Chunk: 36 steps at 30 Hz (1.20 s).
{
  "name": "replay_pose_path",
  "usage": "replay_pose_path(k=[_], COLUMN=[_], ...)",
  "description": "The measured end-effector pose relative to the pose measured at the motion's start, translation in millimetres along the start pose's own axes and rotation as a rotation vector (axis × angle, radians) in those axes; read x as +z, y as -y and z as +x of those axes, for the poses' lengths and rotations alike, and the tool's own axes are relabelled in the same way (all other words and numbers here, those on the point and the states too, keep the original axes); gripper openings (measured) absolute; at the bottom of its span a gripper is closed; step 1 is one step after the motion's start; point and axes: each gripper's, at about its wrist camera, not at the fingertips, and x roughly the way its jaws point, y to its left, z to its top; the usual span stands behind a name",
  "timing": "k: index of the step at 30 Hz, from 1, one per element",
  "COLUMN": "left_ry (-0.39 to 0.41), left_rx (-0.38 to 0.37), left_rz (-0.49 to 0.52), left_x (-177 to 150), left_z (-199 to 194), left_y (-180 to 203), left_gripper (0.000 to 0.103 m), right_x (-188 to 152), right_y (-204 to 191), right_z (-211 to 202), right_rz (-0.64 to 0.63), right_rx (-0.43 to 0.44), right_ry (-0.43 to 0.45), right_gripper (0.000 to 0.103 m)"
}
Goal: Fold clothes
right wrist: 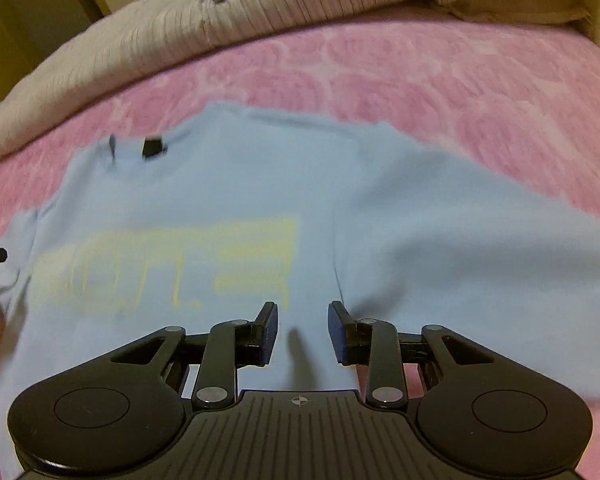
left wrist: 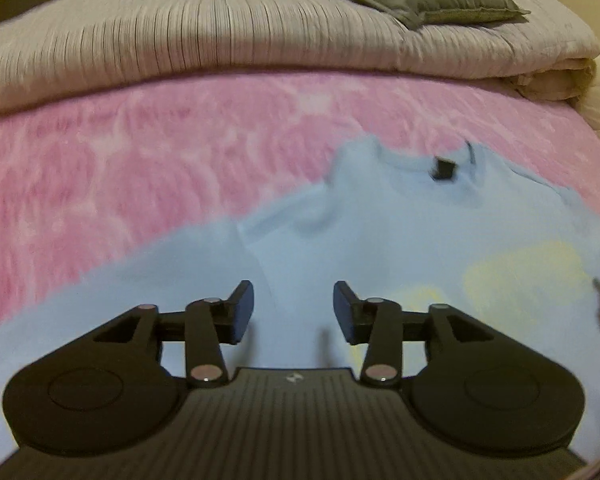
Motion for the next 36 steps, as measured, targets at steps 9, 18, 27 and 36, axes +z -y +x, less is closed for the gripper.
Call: replay_pose_path(k=[9, 18, 27, 36], left_ry=[-0.023, 0.130, 0.214, 0.060], left_rx=[0.028, 0.124, 0.305, -0.107], left_rz=[0.128, 0.048, -0.174, 0.169], left_x=[44, 4, 26, 41], left_z=[65, 49, 45, 92], left_y=[-35, -40, -36, 25], left_gripper=[0.039, 0.006, 0.016, 0.016], right_x=[90, 100, 98, 101], right_y=[25, 47, 54, -26], right_z=[61, 99, 85, 116], right_rz=[-0.069, -0.155, 0.035, -0.262], right_rx=[-0.123, -0.074, -0.189, 0.056], right_ry=[0.103, 0.062, 0.154, 0.017], right_gripper=[0.051, 0.002, 0.017, 0.020])
